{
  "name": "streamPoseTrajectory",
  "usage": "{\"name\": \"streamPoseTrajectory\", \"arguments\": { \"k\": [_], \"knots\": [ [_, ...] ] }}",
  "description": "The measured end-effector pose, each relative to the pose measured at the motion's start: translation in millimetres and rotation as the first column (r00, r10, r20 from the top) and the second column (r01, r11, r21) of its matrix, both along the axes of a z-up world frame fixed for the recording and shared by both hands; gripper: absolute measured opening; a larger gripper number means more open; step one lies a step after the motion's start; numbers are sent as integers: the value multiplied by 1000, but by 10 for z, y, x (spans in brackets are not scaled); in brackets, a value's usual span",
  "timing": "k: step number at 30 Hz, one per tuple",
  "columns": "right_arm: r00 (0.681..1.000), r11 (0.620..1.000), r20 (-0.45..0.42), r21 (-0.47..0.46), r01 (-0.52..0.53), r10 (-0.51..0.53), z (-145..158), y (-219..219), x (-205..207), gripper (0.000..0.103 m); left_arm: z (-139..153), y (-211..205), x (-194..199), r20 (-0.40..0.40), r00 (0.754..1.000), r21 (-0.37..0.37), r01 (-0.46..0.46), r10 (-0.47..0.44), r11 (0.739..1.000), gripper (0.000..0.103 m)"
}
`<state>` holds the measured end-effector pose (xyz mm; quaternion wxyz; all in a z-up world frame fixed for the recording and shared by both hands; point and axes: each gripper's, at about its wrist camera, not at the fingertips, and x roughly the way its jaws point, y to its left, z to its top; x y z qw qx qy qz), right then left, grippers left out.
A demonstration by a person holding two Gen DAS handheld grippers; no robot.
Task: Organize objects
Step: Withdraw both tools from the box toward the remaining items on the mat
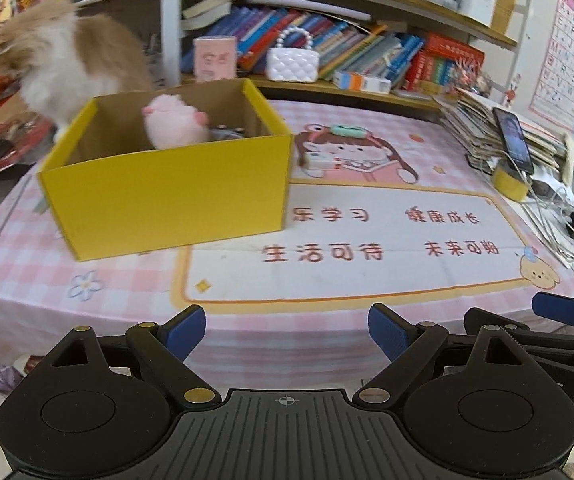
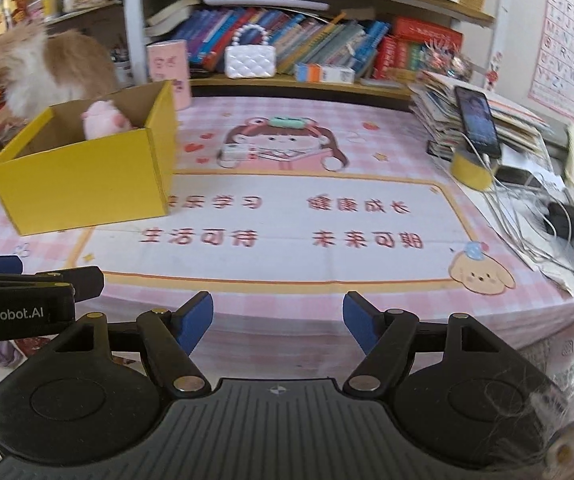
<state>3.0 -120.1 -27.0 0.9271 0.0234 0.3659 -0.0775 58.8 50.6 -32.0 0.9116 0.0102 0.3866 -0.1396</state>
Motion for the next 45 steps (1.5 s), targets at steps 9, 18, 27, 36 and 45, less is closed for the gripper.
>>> {"name": "streamPoseTrajectory", "arguments": {
  "k": [9, 18, 27, 36, 45],
  "knots": [
    [1000, 999, -21, 36, -8, 9, -22, -524, 387, 70, 20, -453, 287, -10, 999, 34, -32, 32, 999, 91],
    [995, 995, -29, 46, -91, 92, -29, -959, 906, 71, 12, -941, 709, -21, 997, 54, -78, 79, 995, 91],
    [994, 991, -30, 84, -103, 106, -57, -1509, 1319, 71, 16, -1431, 1047, -11, 993, 69, -117, 118, 991, 91],
    [995, 989, -7, 114, -98, 100, -37, -1970, 1746, 71, 13, -1709, 1380, 6, 981, 81, -196, 196, 977, 91],
    [994, 988, 35, 116, -104, 101, -13, -2269, 2234, 72, 56, -1890, 1724, 61, 975, 87, -218, 214, 972, 90]
  ]
}}
